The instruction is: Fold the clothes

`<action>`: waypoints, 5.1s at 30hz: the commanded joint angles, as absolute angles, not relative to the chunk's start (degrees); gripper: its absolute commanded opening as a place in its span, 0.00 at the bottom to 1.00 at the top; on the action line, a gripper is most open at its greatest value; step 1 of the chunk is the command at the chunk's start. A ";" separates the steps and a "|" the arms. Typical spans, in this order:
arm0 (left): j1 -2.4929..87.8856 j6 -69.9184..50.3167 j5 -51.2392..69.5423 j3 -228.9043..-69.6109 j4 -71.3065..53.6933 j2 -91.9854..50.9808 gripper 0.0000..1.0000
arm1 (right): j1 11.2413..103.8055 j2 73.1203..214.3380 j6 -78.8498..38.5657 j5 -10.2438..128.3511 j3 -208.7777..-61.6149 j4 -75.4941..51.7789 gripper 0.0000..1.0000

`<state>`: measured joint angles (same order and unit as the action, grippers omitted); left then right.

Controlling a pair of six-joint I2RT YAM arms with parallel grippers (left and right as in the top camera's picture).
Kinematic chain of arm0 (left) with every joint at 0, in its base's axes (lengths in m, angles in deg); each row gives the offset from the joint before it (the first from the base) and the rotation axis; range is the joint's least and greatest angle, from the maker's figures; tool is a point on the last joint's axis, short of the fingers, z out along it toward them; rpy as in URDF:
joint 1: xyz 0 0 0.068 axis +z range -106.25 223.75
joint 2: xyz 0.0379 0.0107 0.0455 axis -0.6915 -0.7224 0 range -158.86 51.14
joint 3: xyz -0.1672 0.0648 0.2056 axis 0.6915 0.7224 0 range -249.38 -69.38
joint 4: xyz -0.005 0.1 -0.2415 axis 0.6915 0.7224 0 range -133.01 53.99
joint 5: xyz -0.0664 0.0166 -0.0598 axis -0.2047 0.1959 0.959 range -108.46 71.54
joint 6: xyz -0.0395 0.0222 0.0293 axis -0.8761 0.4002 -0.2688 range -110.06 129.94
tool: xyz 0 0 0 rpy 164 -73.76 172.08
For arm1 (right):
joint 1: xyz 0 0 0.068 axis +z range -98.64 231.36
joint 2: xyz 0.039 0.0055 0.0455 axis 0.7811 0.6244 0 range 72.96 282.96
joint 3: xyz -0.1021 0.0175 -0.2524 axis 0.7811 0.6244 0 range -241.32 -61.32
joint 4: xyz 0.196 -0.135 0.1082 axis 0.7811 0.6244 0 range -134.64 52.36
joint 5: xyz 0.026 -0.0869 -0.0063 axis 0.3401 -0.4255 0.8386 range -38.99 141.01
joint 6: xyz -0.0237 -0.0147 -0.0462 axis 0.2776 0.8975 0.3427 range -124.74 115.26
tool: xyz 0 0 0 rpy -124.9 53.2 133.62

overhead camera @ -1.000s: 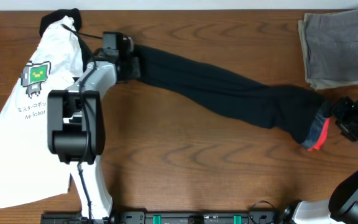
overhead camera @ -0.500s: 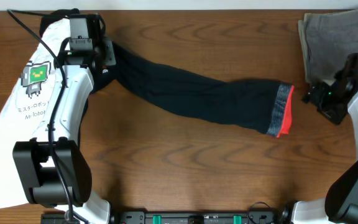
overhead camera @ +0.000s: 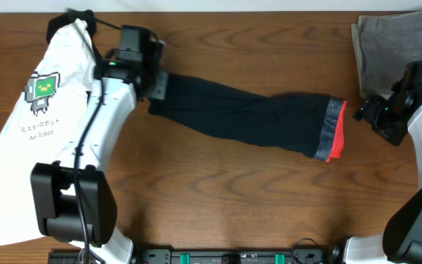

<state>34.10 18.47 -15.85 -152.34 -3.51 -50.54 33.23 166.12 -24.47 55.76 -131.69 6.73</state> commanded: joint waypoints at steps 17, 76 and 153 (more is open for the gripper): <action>19.21 25.40 -14.34 -150.59 -2.83 -52.05 0.06 | 33.75 165.09 -22.90 55.98 -132.56 6.36 0.79; 17.92 10.30 -17.62 -153.04 -8.88 -56.05 0.98 | 33.78 165.09 -22.66 55.98 -132.54 6.95 0.80; 22.47 -8.15 -22.15 -151.33 -13.91 -65.36 0.38 | 33.82 165.09 -20.73 55.57 -132.50 7.43 0.80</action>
<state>22.53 -5.72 -21.86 -152.23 -14.26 -64.53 33.23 166.12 -21.63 55.72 -131.69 7.41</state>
